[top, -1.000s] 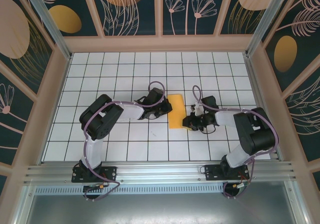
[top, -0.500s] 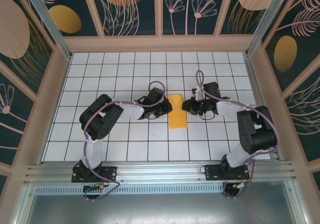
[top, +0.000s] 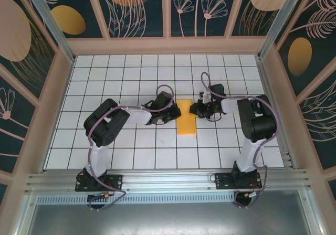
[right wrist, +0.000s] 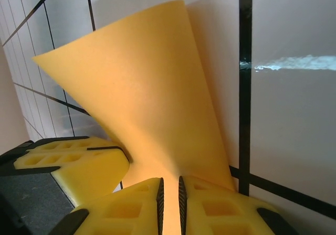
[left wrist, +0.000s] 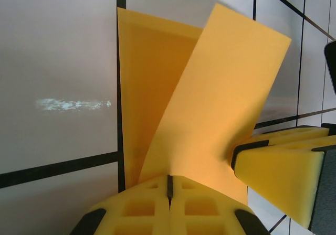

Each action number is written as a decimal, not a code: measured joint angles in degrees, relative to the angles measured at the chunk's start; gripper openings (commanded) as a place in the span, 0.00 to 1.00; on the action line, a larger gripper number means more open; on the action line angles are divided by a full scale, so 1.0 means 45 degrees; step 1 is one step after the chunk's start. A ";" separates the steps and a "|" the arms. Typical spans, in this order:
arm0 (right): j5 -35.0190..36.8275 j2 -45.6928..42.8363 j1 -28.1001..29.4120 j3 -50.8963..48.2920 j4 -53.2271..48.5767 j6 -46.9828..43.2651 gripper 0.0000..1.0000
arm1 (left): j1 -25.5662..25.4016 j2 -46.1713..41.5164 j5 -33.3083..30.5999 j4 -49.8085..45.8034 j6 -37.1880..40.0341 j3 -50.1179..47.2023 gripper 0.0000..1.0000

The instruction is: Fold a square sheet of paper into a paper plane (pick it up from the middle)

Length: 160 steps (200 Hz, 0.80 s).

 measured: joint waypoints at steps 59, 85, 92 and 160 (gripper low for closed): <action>-0.0092 -0.0078 -0.0170 0.0821 -0.0452 -0.0083 0.21 | 0.0000 0.0005 -0.0015 -0.0029 0.0015 0.0034 0.00; -0.0097 -0.0044 -0.0223 0.1515 -0.0447 -0.0092 0.21 | 0.0000 0.0015 -0.0010 -0.0034 0.0015 0.0044 0.00; -0.0102 0.0039 -0.0228 0.1685 -0.0427 -0.0092 0.21 | 0.0000 0.0015 -0.0010 -0.0034 0.0015 0.0044 0.00; -0.0049 0.1389 -0.0355 0.2006 -0.0369 -0.0175 0.20 | 0.0000 0.0049 -0.0010 -0.0078 0.0058 0.0107 0.00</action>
